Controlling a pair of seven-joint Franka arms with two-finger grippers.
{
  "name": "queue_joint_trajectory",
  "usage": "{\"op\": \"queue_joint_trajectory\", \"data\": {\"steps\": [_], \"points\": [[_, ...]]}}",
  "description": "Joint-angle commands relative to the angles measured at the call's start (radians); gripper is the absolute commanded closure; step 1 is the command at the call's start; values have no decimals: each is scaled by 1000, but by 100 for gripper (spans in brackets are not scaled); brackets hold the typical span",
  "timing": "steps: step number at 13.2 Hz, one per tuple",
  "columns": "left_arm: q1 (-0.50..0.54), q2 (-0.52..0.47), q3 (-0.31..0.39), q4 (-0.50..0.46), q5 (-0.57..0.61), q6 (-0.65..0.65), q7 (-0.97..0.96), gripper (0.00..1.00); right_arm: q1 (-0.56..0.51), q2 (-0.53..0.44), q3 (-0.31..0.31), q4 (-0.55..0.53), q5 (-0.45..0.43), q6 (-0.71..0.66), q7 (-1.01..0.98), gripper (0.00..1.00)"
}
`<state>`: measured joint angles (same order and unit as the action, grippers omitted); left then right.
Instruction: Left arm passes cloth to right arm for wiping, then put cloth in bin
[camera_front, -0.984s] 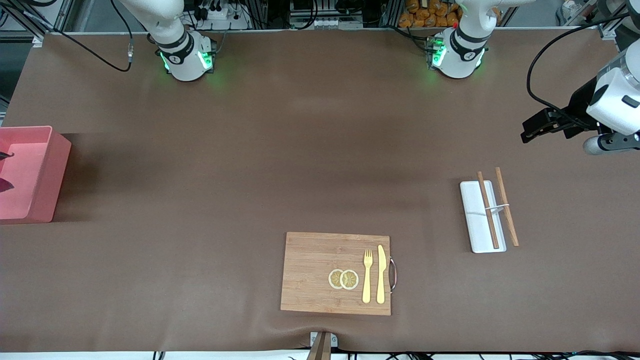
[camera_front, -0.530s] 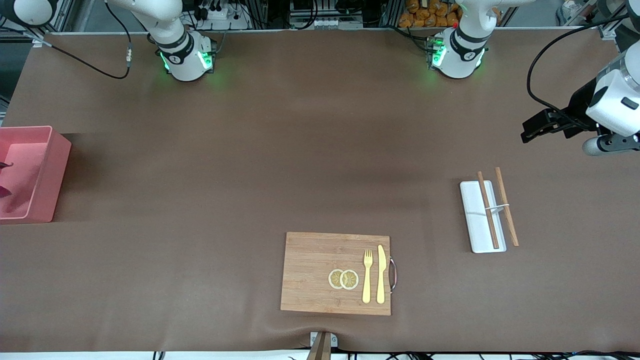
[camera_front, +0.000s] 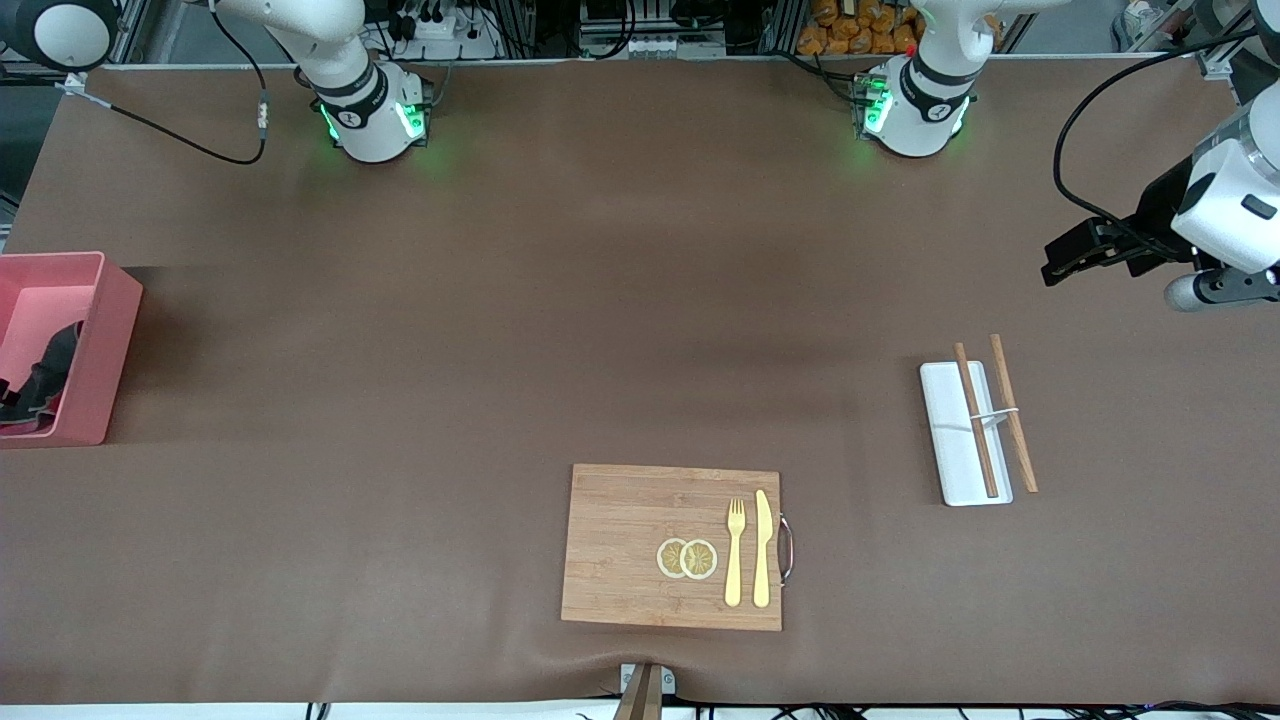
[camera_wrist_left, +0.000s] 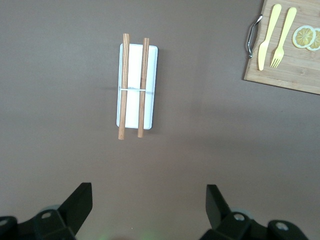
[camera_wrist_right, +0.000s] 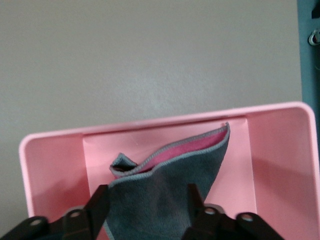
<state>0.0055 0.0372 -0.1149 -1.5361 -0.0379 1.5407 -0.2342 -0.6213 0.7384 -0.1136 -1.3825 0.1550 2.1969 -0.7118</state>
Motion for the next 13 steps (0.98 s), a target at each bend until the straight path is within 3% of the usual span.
{"op": "queue_joint_trajectory", "data": {"steps": [1,6,9,13], "points": [[5,-46,-5,-18,61,10,18,0,31,-53,8,11,8,-42,-3,0],[5,-54,-6,-27,82,33,-2,0,123,-189,6,11,1,-233,61,0],[5,-89,-5,-81,82,64,-24,0,222,-261,5,7,-17,-362,249,0],[5,-89,-2,-84,82,61,-14,0,394,-310,8,2,-65,-451,564,0]]}}
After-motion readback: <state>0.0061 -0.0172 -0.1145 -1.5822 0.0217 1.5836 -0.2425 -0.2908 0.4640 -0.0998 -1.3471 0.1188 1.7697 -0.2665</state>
